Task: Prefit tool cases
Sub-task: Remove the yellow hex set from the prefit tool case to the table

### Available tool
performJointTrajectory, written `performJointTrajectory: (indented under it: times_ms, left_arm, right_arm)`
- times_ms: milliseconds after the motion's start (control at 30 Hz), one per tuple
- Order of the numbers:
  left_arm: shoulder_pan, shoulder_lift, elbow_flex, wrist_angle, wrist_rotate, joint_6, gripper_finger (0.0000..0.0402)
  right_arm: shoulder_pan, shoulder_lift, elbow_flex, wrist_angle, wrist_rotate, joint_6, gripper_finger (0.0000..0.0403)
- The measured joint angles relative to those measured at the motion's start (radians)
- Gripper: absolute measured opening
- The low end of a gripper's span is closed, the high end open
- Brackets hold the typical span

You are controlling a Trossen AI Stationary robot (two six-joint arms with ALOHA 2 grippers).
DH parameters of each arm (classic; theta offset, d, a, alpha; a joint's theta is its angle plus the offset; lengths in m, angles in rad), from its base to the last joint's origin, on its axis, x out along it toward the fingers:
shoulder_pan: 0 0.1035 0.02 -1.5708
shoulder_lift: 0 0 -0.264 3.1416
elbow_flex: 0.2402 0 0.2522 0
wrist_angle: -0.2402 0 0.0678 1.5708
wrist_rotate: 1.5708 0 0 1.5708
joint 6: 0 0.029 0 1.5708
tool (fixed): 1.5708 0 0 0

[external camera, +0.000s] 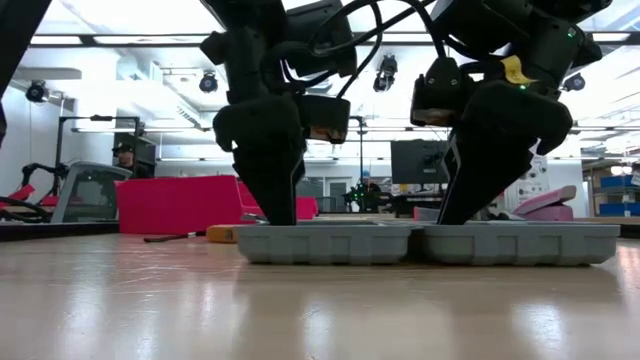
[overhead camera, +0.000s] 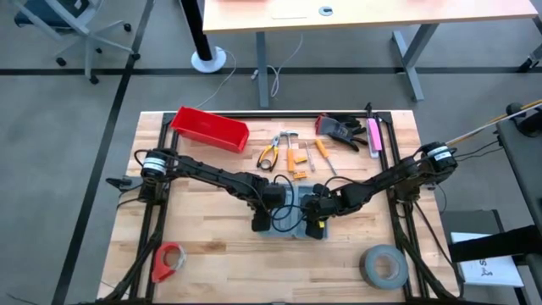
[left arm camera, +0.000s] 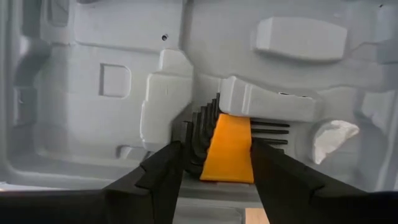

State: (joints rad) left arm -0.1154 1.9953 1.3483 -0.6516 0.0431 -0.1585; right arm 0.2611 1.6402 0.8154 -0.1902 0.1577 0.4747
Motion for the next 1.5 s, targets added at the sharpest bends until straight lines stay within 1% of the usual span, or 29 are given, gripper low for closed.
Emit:
performJointTrajectory:
  times_ms: [200,300,433,767,833,900,1000,1133,1400,1500]
  left_arm:
    - [-0.001,-0.018,0.011,-0.011,0.004,0.011,0.0179]
    - [-0.002,-0.018,0.011,-0.006,0.004,0.018,0.017]
    - [-0.001,-0.018,0.012,-0.007,0.004,0.021,0.014]
    - [0.001,-0.022,0.013,-0.009,0.034,0.022,0.0047]
    - [0.006,-0.022,0.013,-0.005,0.077,0.02,0.0035]
    - [0.015,-0.018,0.011,0.012,0.162,0.011,0.0028]
    - [0.028,-0.017,-0.004,0.04,0.261,0.004,0.0028]
    - [0.046,-0.017,-0.028,0.086,0.317,-0.001,0.0036]
    - [0.049,-0.017,-0.046,0.111,0.343,-0.025,0.0043]
    - [0.049,-0.017,-0.047,0.105,0.363,-0.026,0.0059]
  right_arm:
    - [-0.006,0.0,0.0,0.0,0.006,-0.003,0.0183]
    - [-0.008,0.0,0.0,0.0,0.011,-0.004,0.0183]
    - [-0.008,0.0,0.0,-0.001,0.01,-0.004,0.0183]
    - [-0.007,0.0,0.0,-0.002,0.011,-0.005,0.0183]
    - [-0.007,0.0,0.0,-0.002,0.011,-0.005,0.0183]
    - [-0.007,0.0,0.0,-0.001,0.01,-0.005,0.0183]
    - [-0.007,0.0,0.0,-0.002,0.01,-0.005,0.0183]
    - [-0.007,0.0,0.0,-0.002,0.011,-0.004,0.0183]
    - [-0.009,0.0,0.0,-0.002,0.0,-0.005,0.0183]
    - [-0.011,0.0,0.0,-0.004,-0.008,-0.015,0.0183]
